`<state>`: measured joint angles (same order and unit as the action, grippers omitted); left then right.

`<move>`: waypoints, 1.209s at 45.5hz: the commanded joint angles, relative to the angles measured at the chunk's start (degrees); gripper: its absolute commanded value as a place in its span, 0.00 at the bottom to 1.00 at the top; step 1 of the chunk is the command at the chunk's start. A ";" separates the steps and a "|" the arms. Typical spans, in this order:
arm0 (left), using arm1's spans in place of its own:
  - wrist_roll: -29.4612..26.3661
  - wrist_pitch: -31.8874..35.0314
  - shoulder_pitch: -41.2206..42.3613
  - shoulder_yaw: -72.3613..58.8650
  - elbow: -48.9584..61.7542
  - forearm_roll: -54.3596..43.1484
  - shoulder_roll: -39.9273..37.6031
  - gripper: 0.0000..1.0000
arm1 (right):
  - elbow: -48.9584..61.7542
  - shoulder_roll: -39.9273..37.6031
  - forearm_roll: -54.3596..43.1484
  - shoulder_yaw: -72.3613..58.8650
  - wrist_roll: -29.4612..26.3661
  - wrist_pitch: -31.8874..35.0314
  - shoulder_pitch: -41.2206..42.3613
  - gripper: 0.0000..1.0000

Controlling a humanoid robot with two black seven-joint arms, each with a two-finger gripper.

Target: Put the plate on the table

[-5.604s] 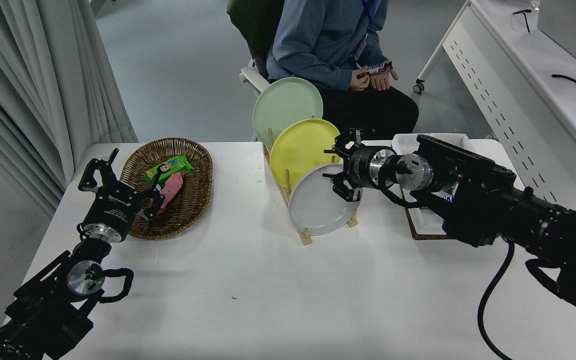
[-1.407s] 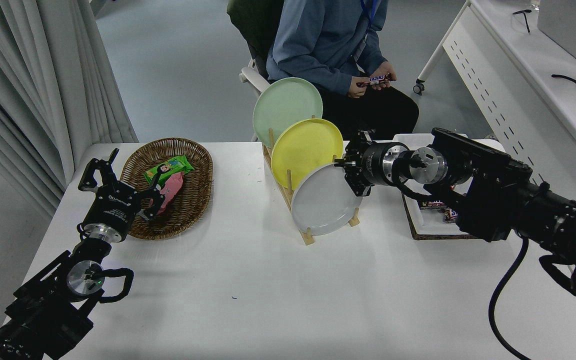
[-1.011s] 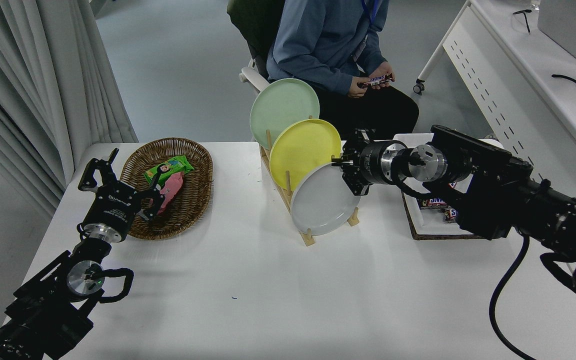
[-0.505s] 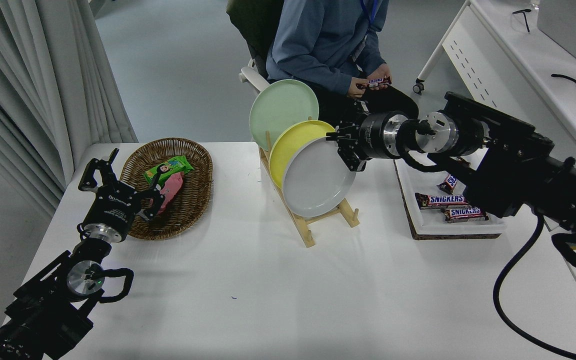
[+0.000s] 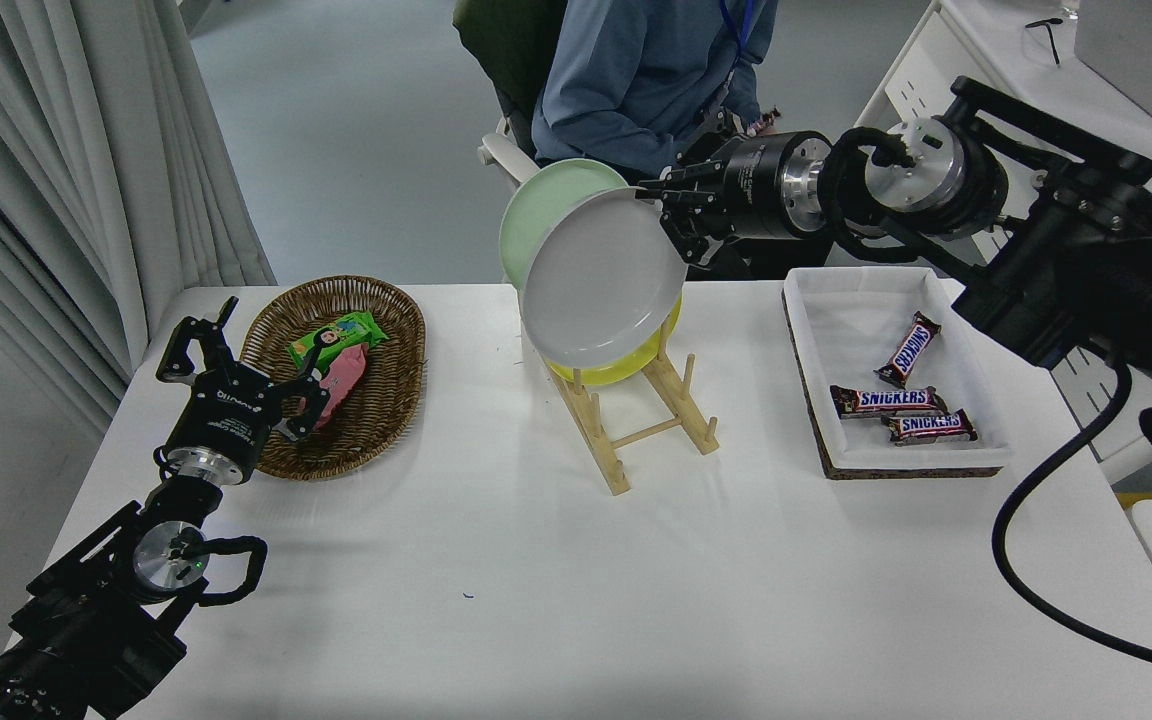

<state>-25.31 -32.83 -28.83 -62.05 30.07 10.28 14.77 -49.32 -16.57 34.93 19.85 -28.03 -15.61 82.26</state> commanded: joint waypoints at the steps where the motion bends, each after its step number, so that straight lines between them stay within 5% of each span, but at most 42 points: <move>1: 0.00 0.04 0.00 0.00 -0.02 0.00 0.00 1.00 | -0.17 1.01 4.35 0.90 -0.89 -6.27 4.49 0.00; 19: 0.00 -0.04 0.00 0.00 0.07 0.00 0.00 1.00 | 0.63 7.25 4.44 3.09 -0.71 -15.50 3.52 0.00; 29: 0.00 -0.05 0.00 0.00 0.07 0.00 0.00 1.00 | 1.33 11.56 10.85 6.61 -0.62 -29.12 3.43 0.00; 55: 0.00 -0.05 0.00 0.00 -0.02 0.00 0.00 1.00 | 2.56 16.57 15.08 5.82 -0.71 -29.39 -2.72 0.00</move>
<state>-25.31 -32.86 -28.83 -62.05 30.09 10.28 14.77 -47.07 -1.11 49.16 26.43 -28.75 -44.29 83.00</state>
